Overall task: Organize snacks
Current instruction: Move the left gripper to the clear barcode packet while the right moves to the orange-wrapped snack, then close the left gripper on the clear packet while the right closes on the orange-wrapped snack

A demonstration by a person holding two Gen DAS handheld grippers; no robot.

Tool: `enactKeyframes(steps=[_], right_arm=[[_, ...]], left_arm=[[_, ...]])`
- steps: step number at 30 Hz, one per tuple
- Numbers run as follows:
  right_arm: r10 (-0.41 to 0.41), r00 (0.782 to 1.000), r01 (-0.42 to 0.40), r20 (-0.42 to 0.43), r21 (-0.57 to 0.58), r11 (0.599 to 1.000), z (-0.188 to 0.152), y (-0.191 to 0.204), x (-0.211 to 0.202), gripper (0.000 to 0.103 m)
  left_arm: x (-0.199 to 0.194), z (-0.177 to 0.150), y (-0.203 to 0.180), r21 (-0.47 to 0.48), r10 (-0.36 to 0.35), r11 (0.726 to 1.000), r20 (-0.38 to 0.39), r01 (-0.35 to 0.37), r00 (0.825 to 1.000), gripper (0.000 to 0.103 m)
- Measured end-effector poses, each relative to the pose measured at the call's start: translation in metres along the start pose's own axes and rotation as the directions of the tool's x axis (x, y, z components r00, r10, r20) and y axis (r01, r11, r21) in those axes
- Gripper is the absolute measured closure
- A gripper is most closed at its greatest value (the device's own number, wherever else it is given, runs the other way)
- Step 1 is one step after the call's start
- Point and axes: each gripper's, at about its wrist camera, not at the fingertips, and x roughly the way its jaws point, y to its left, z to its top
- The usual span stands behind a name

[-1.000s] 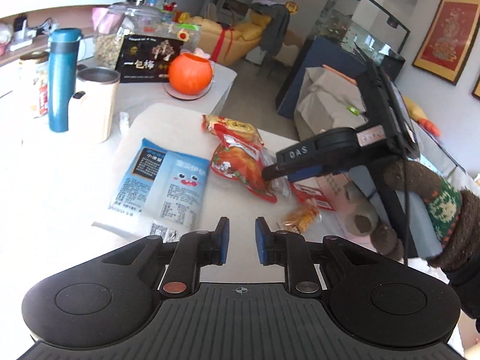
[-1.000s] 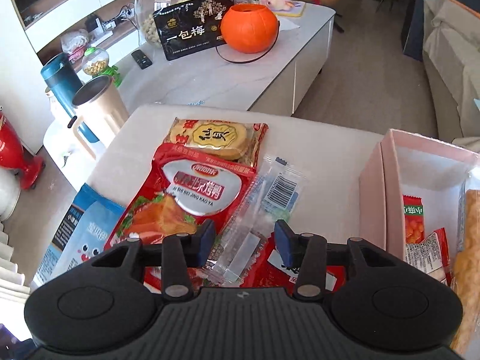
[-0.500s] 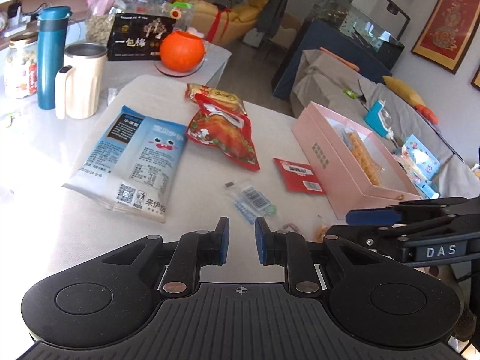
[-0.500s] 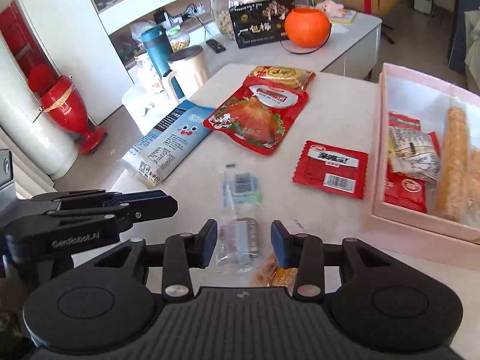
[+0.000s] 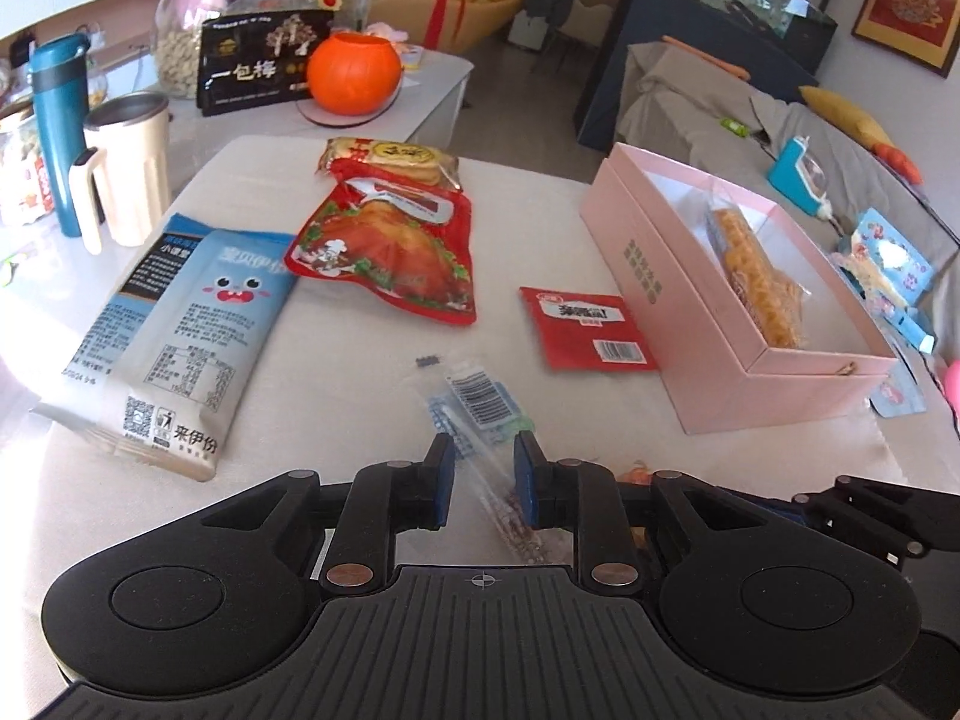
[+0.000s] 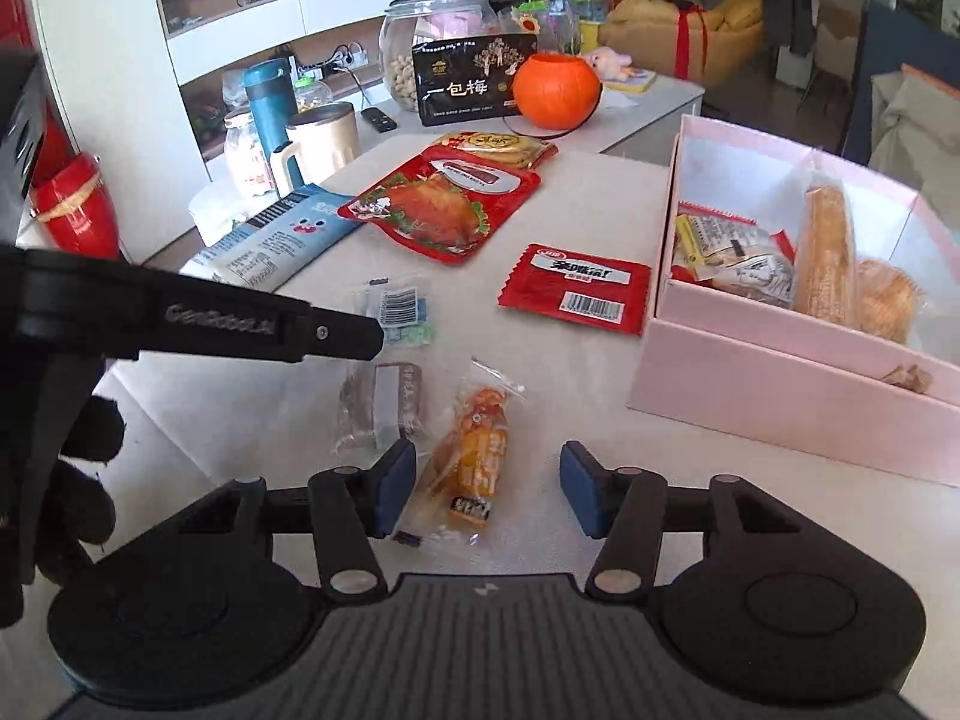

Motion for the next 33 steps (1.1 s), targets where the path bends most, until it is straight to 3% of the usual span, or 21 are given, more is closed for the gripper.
enactKeyframes(steps=[8, 13, 15, 17, 23, 25, 27, 33], right_arm=[[-0.064, 0.997, 0.060, 0.048, 0.073, 0.996, -0.031, -0.031, -0.025, 0.054], [-0.078, 0.994, 0.071, 0.077, 0.092, 0.993, -0.043, -0.033, -0.031, 0.049], [-0.084, 0.993, 0.078, 0.078, 0.074, 0.994, -0.042, -0.028, -0.030, 0.042], [-0.080, 0.993, 0.075, 0.082, 0.053, 0.996, -0.038, -0.023, -0.026, 0.041], [0.015, 0.997, -0.016, 0.071, 0.011, 1.000, -0.005, -0.008, -0.001, 0.041], [0.044, 0.998, -0.043, 0.041, -0.023, 0.999, 0.002, 0.000, 0.006, 0.053], [0.023, 0.999, -0.021, 0.031, -0.037, 0.999, 0.002, 0.006, 0.003, 0.070], [0.012, 0.999, -0.014, 0.031, 0.061, 0.998, -0.018, -0.015, -0.025, 0.074]], left_arm=[[0.012, -0.007, -0.047, 0.207, 0.092, 0.974, 0.027, -0.095, 0.995, 0.072], [0.002, -0.017, -0.045, 0.289, 0.125, 0.948, 0.050, -0.134, 0.991, 0.067], [-0.005, -0.021, -0.034, 0.285, 0.162, 0.943, 0.064, -0.174, 0.985, 0.067], [-0.012, -0.024, -0.020, 0.250, 0.176, 0.950, 0.068, -0.188, 0.982, 0.067], [-0.031, -0.032, 0.008, 0.169, 0.069, 0.983, 0.014, -0.071, 0.997, 0.068], [-0.037, -0.034, 0.004, 0.190, 0.064, 0.980, 0.005, -0.063, 0.998, 0.068], [-0.038, -0.038, 0.000, 0.199, 0.067, 0.978, -0.003, -0.065, 0.998, 0.068], [-0.033, -0.042, -0.017, 0.223, 0.047, 0.974, -0.009, -0.044, 0.999, 0.068]])
